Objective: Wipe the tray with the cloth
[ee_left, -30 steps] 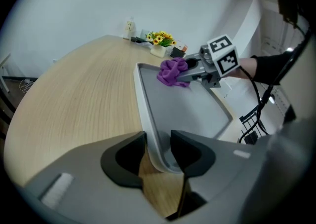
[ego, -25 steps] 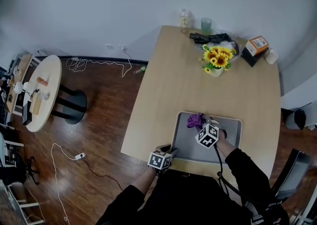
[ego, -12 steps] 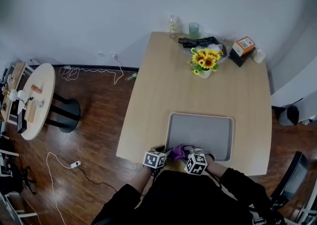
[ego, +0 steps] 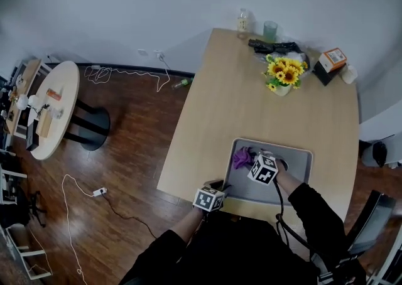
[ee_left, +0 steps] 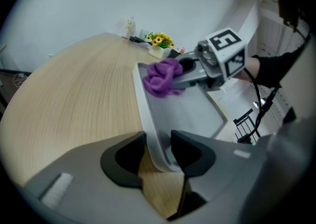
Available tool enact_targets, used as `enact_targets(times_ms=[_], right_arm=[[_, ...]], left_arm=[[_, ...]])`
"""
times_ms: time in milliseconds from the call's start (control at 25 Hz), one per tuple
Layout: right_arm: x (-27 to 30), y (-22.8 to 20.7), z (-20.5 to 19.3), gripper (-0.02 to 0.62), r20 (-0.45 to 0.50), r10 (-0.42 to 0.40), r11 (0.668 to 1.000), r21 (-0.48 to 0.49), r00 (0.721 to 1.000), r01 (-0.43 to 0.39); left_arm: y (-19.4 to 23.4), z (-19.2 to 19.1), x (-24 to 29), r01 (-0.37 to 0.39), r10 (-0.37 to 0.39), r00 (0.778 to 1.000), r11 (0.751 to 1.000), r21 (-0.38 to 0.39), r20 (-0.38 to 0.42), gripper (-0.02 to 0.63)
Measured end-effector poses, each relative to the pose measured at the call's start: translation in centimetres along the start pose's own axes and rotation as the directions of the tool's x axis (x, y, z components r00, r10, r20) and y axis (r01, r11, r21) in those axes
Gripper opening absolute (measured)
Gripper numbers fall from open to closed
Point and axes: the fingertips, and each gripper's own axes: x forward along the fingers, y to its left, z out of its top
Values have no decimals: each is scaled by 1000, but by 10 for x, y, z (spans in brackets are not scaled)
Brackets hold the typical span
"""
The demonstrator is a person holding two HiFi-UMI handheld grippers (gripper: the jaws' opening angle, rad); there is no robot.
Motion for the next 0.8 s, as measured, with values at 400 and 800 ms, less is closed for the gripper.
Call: enact_targets(times_ms=[400, 800], right_arm=[[12, 29, 31, 101, -5, -84, 987, 138, 996, 84], [-15, 141, -2, 101, 47, 76, 987, 140, 996, -81]], left_arm=[[31, 48, -57, -52, 103, 952, 982, -179, 290, 153], [28, 52, -41, -140, 141, 962, 990, -23, 235, 220]])
